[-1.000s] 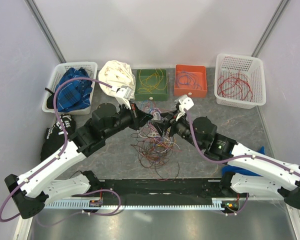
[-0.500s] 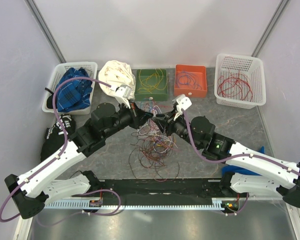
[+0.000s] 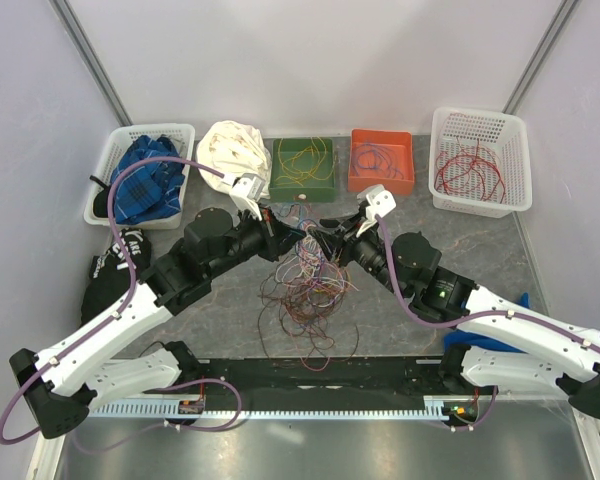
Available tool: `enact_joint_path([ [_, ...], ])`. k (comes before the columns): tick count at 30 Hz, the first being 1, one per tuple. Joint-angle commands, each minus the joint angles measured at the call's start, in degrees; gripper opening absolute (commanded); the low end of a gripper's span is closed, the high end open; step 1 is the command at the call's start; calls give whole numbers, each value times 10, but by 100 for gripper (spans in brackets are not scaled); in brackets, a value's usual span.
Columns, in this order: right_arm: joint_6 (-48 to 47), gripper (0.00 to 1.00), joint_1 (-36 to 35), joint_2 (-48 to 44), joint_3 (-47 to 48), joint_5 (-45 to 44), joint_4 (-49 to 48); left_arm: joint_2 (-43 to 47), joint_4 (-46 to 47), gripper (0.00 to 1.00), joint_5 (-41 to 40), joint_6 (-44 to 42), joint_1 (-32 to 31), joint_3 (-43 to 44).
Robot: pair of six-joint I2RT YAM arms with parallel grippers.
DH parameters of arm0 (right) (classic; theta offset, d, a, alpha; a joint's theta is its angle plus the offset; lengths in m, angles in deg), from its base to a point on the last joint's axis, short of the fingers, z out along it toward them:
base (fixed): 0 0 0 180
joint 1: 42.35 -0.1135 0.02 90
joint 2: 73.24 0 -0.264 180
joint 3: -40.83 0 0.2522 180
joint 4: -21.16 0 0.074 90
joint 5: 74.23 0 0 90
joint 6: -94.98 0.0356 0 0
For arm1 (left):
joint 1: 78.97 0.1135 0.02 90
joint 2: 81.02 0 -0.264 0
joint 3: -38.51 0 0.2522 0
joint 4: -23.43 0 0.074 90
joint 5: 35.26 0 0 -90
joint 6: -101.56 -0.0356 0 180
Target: Untangle the cables
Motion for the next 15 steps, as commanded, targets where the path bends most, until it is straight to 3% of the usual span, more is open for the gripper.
enact_joint_path([
  [1, -5, 41, 0, 4, 14, -9, -19, 15, 14, 2, 3, -21, -1, 1],
  [10, -11, 38, 2, 32, 21, -30, -14, 20, 13, 2, 7, -18, -1, -3],
  [11, -12, 35, 2, 33, 21, -30, -14, 20, 13, 2, 7, -18, -1, -2],
  [15, -7, 5, 4, 24, 19, -40, -19, 21, 13, 2, 3, -19, -1, -7],
])
